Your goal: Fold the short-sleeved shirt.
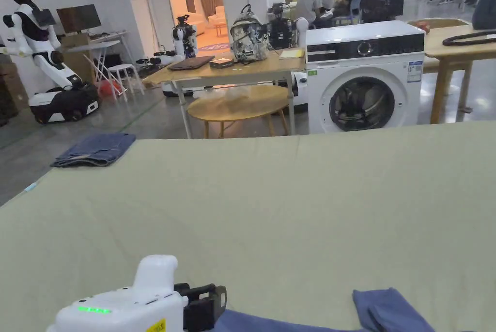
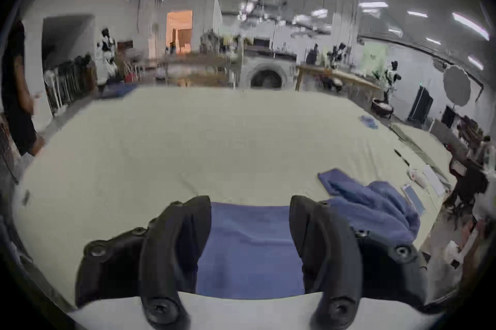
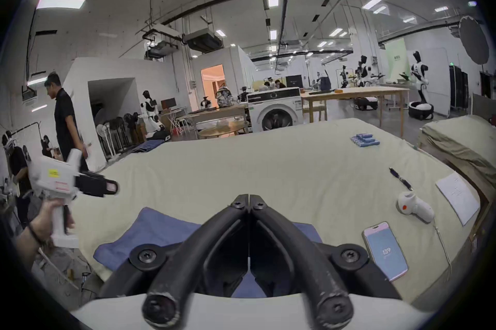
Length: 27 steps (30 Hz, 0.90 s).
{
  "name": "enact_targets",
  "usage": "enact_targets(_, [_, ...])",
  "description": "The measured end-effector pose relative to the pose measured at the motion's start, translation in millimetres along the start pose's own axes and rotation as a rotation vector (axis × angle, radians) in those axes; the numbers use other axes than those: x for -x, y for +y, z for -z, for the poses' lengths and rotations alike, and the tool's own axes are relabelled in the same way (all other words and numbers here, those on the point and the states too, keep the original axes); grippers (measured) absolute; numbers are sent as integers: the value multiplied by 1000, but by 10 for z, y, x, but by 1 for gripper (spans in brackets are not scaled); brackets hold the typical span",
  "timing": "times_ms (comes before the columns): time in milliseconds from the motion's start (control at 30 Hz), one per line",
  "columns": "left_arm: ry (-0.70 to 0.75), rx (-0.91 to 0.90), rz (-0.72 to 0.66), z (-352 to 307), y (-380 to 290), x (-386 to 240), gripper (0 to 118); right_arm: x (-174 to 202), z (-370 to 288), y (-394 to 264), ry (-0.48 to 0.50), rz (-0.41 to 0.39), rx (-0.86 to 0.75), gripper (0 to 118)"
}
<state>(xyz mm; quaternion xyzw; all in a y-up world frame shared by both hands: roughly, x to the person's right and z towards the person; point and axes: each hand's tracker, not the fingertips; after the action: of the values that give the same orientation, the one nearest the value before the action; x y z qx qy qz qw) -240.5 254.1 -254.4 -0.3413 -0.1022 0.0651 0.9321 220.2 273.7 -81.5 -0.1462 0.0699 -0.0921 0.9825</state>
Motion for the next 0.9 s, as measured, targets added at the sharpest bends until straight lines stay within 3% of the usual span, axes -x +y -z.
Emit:
enact_targets(100, [36, 148, -101, 763, 32, 307, 58, -124, -26, -57, -34, 27, 15, 0])
enact_targets(167, [46, 259, -183, 1131, -50, 392, 41, -210, -47, -84, -61, 45, 30, 0])
enact_targets(200, [62, 275, -187, 1255, -100, 419, 26, -243, -58, -99, -74, 46, 33, 0])
enact_targets(300, [145, 319, -154, 1448, -257, 429, 3, -341, -90, -131, -122, 45, 57, 0])
enact_targets(400, [110, 311, -146, 1474, -215, 381, 0, -411, -128, -188, -147, 52, 80, 0])
enact_targets(433, [117, 316, -139, 1470, -221, 390, 0, -432, -140, -219, -149, 60, 95, 19])
enact_targets(467, [136, 328, -87, 1486, -218, 355, 0, -455, -138, -267, -149, 83, 136, 19])
enact_targets(500, [149, 335, -38, 1500, -217, 309, 0, -475, -120, -311, -159, 105, 183, 28])
enact_targets(567, [171, 342, 26, 1519, -261, 210, 0, -550, -38, -490, -192, 176, 283, 66])
enact_targets(600, [177, 342, 18, 1531, -265, 194, 0, -587, 18, -586, -218, 220, 314, 69])
enact_targets(733, [185, 338, 25, 1545, -280, 239, 0, -782, 321, -946, -263, 429, 421, 67])
enact_targets(767, [184, 337, 27, 1543, -282, 246, 0, -848, 391, -1045, -259, 489, 444, 59])
enact_targets(833, [179, 336, 17, 1505, -287, 237, 0, -984, 514, -1252, -243, 572, 483, 17])
enact_targets(900, [172, 336, 5, 1497, -293, 251, 0, -1012, 507, -1303, -235, 611, 448, 13])
